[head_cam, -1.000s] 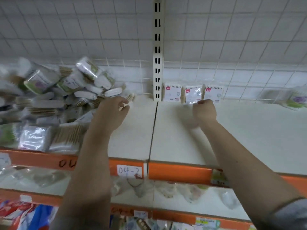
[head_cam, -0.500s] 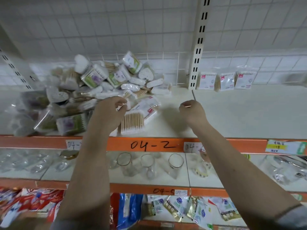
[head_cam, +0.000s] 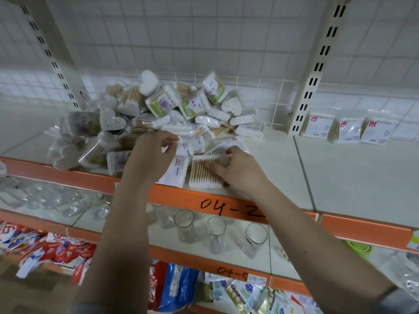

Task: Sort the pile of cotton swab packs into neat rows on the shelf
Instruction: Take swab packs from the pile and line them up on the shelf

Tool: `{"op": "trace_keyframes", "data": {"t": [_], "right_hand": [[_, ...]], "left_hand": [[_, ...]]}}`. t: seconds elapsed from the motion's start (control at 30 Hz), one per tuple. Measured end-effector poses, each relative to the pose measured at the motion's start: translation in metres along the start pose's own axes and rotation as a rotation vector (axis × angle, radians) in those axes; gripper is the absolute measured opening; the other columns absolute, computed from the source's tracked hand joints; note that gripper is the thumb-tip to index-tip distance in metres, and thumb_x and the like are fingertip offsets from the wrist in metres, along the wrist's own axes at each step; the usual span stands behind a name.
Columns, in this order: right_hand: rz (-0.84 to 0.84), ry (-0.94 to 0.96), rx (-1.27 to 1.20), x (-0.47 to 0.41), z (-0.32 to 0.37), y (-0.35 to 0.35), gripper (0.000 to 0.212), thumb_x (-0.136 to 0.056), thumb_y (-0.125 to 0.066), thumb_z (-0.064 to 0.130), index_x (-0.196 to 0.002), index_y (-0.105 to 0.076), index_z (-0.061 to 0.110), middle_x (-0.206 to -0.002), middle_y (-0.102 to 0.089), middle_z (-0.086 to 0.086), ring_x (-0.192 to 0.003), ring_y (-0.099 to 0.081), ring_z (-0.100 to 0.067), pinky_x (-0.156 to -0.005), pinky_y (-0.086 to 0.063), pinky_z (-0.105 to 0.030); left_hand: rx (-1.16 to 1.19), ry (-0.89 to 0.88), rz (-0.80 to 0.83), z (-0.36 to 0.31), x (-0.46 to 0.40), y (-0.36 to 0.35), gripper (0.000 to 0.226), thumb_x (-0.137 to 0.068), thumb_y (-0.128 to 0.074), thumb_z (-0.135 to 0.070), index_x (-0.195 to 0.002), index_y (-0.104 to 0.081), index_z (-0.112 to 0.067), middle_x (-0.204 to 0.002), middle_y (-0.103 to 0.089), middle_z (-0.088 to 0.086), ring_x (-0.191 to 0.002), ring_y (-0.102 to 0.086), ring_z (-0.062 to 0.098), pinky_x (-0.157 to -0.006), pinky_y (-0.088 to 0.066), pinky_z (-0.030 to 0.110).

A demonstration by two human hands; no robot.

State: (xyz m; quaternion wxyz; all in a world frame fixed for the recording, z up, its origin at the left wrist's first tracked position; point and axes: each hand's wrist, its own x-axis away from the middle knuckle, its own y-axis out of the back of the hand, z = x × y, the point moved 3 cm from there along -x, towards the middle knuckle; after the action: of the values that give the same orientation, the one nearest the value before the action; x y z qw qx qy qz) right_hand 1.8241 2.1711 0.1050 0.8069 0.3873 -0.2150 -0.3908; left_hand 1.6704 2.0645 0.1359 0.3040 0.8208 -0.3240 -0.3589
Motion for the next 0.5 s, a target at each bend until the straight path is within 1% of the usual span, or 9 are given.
{"op": "trace_keyframes", "data": {"t": [0.07, 0.13, 0.2, 0.27, 0.3, 0.33, 0.37, 0.43, 0.5], "right_hand": [[0.018, -0.014, -0.052, -0.0051, -0.0002, -0.0023, 0.074, -0.082, -0.064, 0.051, -0.134, -0.032, 0.009, -0.111, -0.064, -0.008, -0.103, -0.061, -0.026, -0.081, -0.048, -0.035], [0.001, 0.009, -0.131, -0.006, 0.0008, -0.0028, 0.07, -0.082, -0.067, 0.043, -0.133, -0.03, 0.014, -0.102, -0.063, -0.004, -0.092, -0.064, -0.027, -0.079, -0.05, -0.037], [-0.016, 0.084, -0.114, -0.0053, 0.0012, -0.0016, 0.054, -0.087, -0.063, 0.036, -0.131, -0.034, 0.023, -0.089, -0.062, -0.002, -0.082, -0.065, -0.025, -0.076, -0.05, -0.035], [0.02, 0.174, -0.076, -0.0041, 0.0003, -0.0012, 0.031, -0.095, -0.05, 0.028, -0.126, -0.045, 0.028, -0.077, -0.068, -0.005, -0.068, -0.068, -0.021, -0.075, -0.052, -0.033], [0.052, 0.203, -0.078, -0.004, -0.001, -0.0013, 0.027, -0.098, -0.044, 0.023, -0.123, -0.05, 0.03, -0.075, -0.07, -0.008, -0.063, -0.068, -0.02, -0.077, -0.053, -0.034], [0.075, 0.229, -0.072, -0.0039, -0.0023, -0.0006, 0.031, -0.098, -0.04, 0.018, -0.122, -0.053, 0.031, -0.08, -0.071, -0.009, -0.065, -0.068, -0.019, -0.079, -0.053, -0.034], [0.085, 0.258, -0.037, -0.0038, -0.0034, 0.0008, 0.037, -0.097, -0.039, 0.013, -0.125, -0.054, 0.032, -0.091, -0.071, -0.01, -0.073, -0.067, -0.019, -0.082, -0.052, -0.034], [0.075, 0.345, 0.105, -0.0023, -0.0047, 0.0041, 0.049, -0.092, -0.044, 0.009, -0.132, -0.049, 0.038, -0.118, -0.061, -0.003, -0.099, -0.059, -0.018, -0.087, -0.047, -0.032], [0.03, 0.45, 0.289, -0.0002, -0.0059, 0.0051, 0.062, -0.086, -0.052, 0.009, -0.136, -0.041, 0.045, -0.122, -0.047, 0.002, -0.11, -0.049, -0.017, -0.088, -0.045, -0.031]], "left_hand": [[0.004, 0.001, -0.008, 0.0003, -0.0017, 0.0022, 0.021, -0.093, -0.055, -0.014, -0.11, -0.066, -0.01, -0.104, -0.068, 0.004, -0.096, -0.059, 0.011, -0.08, -0.041, 0.021], [-0.005, 0.003, -0.007, 0.0009, -0.003, 0.0031, 0.021, -0.093, -0.055, -0.015, -0.11, -0.066, -0.01, -0.106, -0.068, 0.004, -0.097, -0.059, 0.011, -0.08, -0.042, 0.022], [-0.012, 0.01, 0.001, 0.0017, -0.0041, 0.003, 0.022, -0.093, -0.054, -0.016, -0.112, -0.066, -0.011, -0.107, -0.067, 0.003, -0.097, -0.058, 0.01, -0.079, -0.042, 0.022], [-0.013, 0.013, 0.01, 0.0026, -0.0046, 0.0018, 0.023, -0.093, -0.054, -0.016, -0.113, -0.065, -0.011, -0.108, -0.067, 0.003, -0.096, -0.058, 0.01, -0.08, -0.042, 0.022], [-0.012, 0.015, 0.013, 0.003, -0.005, 0.001, 0.024, -0.093, -0.054, -0.016, -0.113, -0.065, -0.011, -0.108, -0.067, 0.003, -0.095, -0.057, 0.009, -0.08, -0.041, 0.022], [-0.011, 0.015, 0.015, 0.003, -0.0054, 0.0007, 0.024, -0.093, -0.054, -0.016, -0.113, -0.065, -0.012, -0.107, -0.067, 0.002, -0.094, -0.056, 0.008, -0.08, -0.041, 0.021], [-0.007, 0.016, 0.018, 0.0028, -0.0057, 0.0001, 0.023, -0.093, -0.054, -0.015, -0.113, -0.066, -0.013, -0.106, -0.067, 0.002, -0.093, -0.056, 0.007, -0.08, -0.04, 0.02], [0.008, 0.018, 0.021, 0.0025, -0.0062, -0.0008, 0.022, -0.093, -0.054, -0.015, -0.112, -0.066, -0.013, -0.101, -0.067, 0.0, -0.091, -0.056, 0.005, -0.077, -0.039, 0.015], [0.012, 0.016, 0.028, 0.0026, -0.0058, -0.0016, 0.021, -0.093, -0.054, -0.015, -0.11, -0.067, -0.014, -0.093, -0.064, -0.004, -0.089, -0.056, 0.004, -0.07, -0.036, 0.006]]}}
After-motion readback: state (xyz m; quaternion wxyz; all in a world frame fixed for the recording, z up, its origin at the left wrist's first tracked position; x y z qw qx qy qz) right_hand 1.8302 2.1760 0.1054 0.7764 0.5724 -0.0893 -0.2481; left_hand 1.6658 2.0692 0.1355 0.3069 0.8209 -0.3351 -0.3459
